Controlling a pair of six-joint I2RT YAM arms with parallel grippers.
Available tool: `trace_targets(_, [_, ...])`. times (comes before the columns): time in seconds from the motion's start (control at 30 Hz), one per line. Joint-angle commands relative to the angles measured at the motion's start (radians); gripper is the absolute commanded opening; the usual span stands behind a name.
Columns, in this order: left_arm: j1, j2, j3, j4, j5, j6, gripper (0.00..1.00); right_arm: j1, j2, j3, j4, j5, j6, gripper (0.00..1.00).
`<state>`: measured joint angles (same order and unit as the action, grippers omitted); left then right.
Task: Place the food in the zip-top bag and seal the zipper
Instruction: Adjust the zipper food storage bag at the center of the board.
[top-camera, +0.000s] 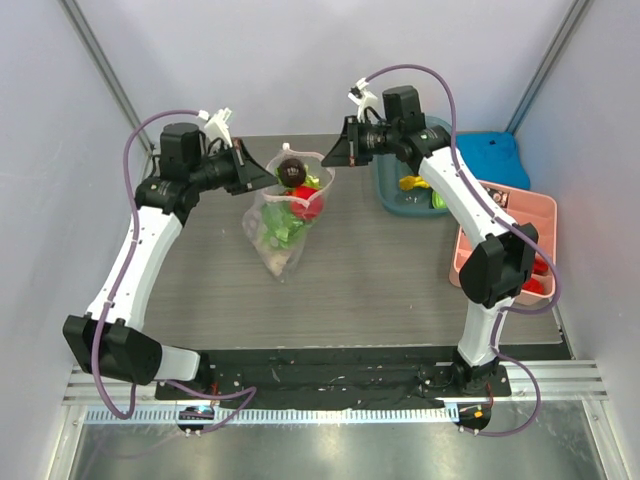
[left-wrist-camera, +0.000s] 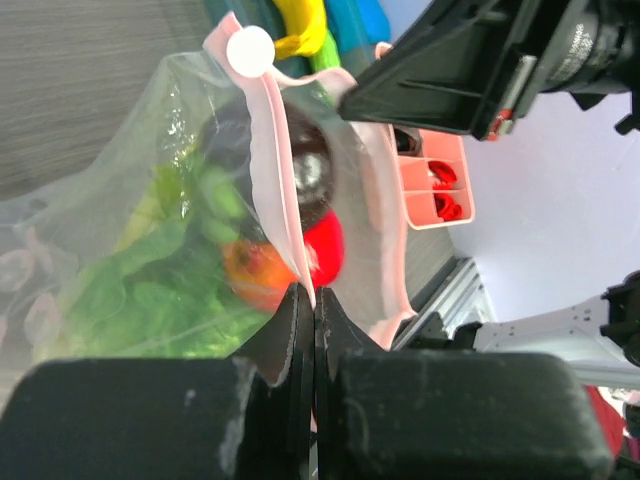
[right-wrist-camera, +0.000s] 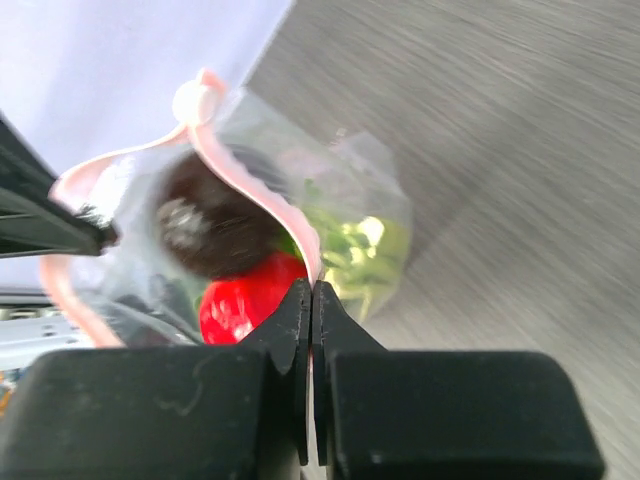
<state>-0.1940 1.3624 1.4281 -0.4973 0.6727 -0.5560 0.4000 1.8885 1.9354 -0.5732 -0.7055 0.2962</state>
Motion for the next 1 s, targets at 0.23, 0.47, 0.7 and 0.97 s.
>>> trace_targets(0.23, [-0.074,-0.022,0.305,-0.306,-0.098,0.275,0.0,0.091,-0.065,0.172,0.041,-0.132,0.158,0.01])
trace_targets(0.47, [-0.13,-0.048,0.09,-0.258,-0.145,0.289,0.0,0.155,-0.008,0.167,0.032,-0.132,0.152,0.01])
trace_targets(0.7, [-0.122,0.037,-0.009,-0.249,-0.132,0.144,0.0,0.174,0.078,0.166,-0.068,-0.101,0.084,0.01])
trace_targets(0.97, [-0.292,-0.135,0.009,-0.013,-0.09,0.108,0.05,0.142,0.115,0.346,-0.175,-0.149,-0.115,0.01])
